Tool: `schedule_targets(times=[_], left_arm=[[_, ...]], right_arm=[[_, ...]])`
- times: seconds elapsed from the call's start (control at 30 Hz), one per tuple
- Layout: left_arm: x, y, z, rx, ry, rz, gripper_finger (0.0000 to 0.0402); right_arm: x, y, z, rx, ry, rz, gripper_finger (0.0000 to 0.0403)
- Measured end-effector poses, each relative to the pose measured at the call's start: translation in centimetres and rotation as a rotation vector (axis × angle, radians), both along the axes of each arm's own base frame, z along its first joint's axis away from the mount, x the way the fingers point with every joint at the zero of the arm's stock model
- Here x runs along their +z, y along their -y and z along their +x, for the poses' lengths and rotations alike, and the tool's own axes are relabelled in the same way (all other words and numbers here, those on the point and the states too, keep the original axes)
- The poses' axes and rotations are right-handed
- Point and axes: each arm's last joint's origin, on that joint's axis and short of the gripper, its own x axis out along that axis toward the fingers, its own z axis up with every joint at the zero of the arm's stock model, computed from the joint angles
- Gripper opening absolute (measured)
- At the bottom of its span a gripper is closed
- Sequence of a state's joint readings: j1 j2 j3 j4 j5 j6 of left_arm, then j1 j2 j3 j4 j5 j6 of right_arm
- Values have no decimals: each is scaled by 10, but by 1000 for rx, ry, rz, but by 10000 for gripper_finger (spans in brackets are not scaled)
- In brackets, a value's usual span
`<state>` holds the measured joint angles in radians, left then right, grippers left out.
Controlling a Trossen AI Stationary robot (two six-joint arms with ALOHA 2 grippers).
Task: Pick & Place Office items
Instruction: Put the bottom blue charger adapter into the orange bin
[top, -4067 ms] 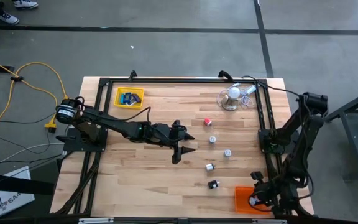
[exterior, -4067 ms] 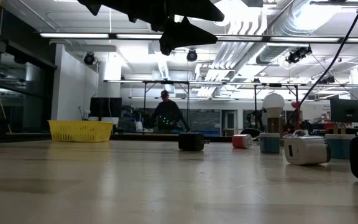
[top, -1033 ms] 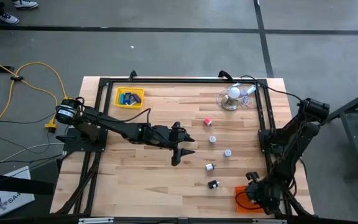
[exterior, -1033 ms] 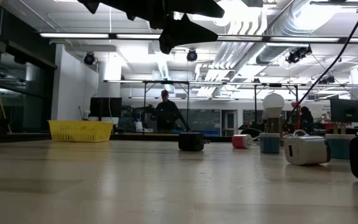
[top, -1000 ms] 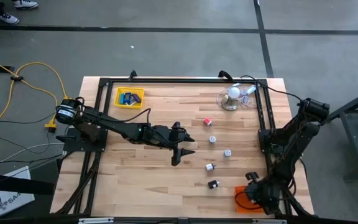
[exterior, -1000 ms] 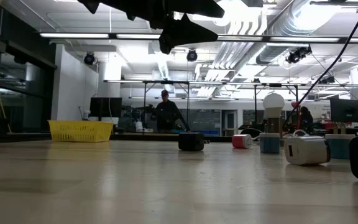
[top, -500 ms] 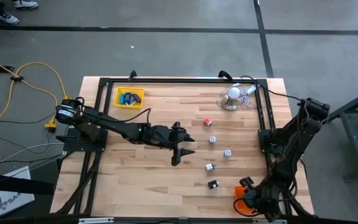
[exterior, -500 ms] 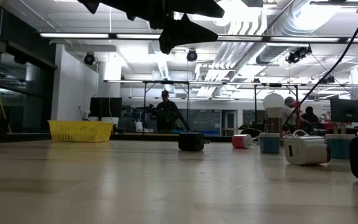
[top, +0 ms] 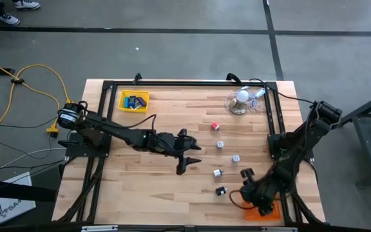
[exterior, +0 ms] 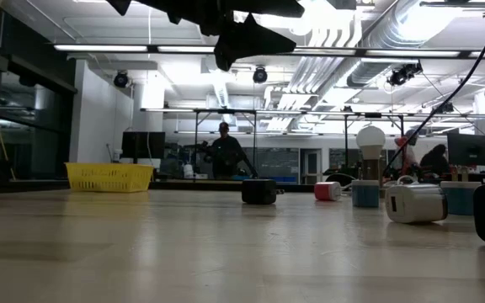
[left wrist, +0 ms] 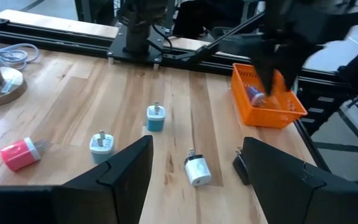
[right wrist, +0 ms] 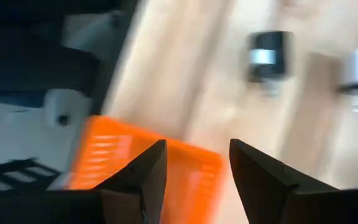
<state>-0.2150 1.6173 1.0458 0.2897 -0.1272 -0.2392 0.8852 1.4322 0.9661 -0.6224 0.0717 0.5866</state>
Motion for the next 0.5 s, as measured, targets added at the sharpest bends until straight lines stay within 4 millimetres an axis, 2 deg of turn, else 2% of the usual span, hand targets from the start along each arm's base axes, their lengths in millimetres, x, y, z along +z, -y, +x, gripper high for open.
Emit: schedule_targets(times=[0.3, 0.5], left_arm=[[-1, 12, -3, -33, -8, 2, 243], [-3, 15, -5, -43, -36, 9, 243]], right_arm=[[-8, 39, 8, -21, -64, -307, 169], [-9, 61, 17, -31, -90, -420, 179]])
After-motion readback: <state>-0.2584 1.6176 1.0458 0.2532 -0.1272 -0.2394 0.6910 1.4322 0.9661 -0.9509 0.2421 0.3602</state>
